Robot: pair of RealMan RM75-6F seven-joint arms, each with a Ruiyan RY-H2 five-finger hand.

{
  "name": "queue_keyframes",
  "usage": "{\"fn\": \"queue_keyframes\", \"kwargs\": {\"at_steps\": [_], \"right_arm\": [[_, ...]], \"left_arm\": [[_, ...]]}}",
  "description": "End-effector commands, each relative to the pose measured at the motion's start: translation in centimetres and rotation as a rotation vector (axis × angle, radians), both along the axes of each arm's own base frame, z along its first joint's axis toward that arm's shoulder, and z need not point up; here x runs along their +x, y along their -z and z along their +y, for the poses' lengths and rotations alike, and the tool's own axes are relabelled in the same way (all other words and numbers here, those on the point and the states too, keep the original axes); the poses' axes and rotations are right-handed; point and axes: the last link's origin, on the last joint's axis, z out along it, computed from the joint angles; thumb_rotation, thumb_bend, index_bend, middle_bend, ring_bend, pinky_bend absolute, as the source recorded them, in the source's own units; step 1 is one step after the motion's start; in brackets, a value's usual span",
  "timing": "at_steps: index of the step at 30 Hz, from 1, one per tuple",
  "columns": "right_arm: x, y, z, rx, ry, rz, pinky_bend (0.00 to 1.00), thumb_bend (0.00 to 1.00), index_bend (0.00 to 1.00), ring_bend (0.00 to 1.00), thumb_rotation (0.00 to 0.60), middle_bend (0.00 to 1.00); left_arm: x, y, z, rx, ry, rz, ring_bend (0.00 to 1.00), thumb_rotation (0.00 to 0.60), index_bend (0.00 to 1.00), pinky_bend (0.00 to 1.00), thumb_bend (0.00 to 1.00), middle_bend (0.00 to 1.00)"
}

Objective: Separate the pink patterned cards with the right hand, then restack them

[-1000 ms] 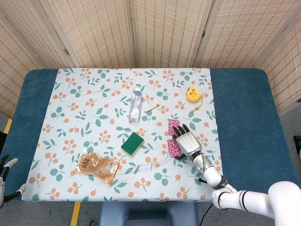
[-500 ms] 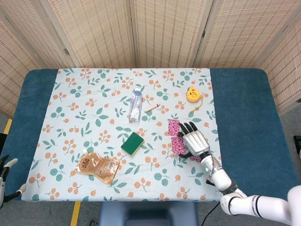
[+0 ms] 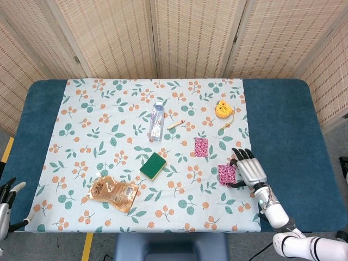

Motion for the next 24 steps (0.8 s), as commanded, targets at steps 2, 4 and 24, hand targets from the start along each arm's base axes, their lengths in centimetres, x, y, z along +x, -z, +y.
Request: {"fn": "queue_keyframes", "kwargs": {"at_steps": [2, 4, 24], "right_arm": [[-0.02, 0.58, -0.01, 0.013, -0.001, -0.014, 0.00, 0.20, 0.34, 0.00, 0.427, 0.07], [0.00, 0.68, -0.10, 0.015, -0.002, -0.020, 0.00, 0.20, 0.34, 0.00, 0.427, 0.07], [-0.02, 1.14, -0.28, 0.031, -0.016, -0.003, 0.00, 0.20, 0.27, 0.00, 0.422, 0.06]], "left_arm": [[-0.05, -0.06, -0.09, 0.003, -0.005, -0.001, 0.13, 0.600, 0.21, 0.00, 0.25, 0.10], [-0.11, -0.10, -0.14, 0.003, -0.008, -0.001, 0.13, 0.600, 0.21, 0.00, 0.25, 0.10], [-0.34, -0.14, -0.29, 0.007, -0.013, -0.006, 0.13, 0.600, 0.20, 0.00, 0.25, 0.10]]}}
